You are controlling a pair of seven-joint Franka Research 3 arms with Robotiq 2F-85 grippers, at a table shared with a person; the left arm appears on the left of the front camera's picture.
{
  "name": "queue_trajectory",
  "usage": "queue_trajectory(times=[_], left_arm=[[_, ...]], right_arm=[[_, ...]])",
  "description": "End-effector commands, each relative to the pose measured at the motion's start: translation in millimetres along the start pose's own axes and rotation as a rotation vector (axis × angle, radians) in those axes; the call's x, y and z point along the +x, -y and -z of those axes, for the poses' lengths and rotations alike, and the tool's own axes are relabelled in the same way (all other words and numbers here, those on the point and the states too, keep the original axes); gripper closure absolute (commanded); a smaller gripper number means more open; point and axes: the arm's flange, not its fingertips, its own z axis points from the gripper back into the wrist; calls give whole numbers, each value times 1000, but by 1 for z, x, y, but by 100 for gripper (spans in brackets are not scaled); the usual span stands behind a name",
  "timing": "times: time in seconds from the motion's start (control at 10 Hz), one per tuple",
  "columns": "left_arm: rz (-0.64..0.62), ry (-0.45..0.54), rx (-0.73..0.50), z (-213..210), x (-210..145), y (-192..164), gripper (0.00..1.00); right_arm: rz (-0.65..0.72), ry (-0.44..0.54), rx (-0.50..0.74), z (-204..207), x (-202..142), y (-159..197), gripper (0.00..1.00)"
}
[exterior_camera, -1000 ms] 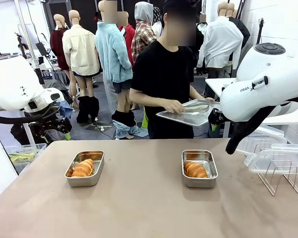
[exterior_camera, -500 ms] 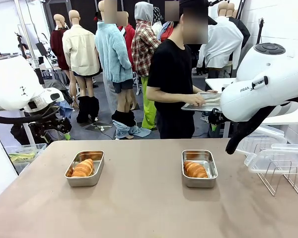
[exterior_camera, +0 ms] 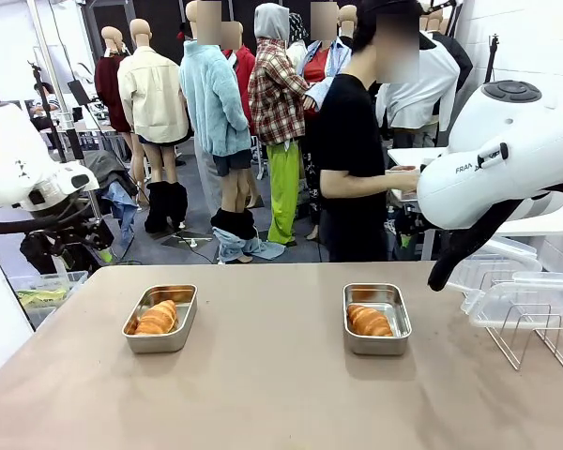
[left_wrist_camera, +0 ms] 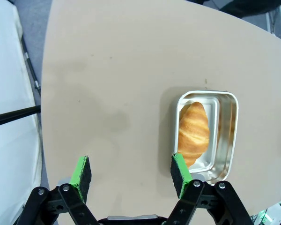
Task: Place the bread in airtight containers.
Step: Pick up one Airtight Container lid and hand it to the human.
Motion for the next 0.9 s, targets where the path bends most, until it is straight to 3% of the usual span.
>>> queue_trajectory(times=[0.0, 0.3, 0.8], left_arm=[[-4, -10, -23, 2, 8, -3, 12], [0, 0, 0, 0, 0, 0, 12], [0, 0, 0, 0, 0, 0, 12]], right_arm=[[-25, 0, -1, -4, 1, 3, 0], [-83, 15, 22, -14, 8, 2, 0], [-37, 14, 3, -7, 2, 1, 0]])
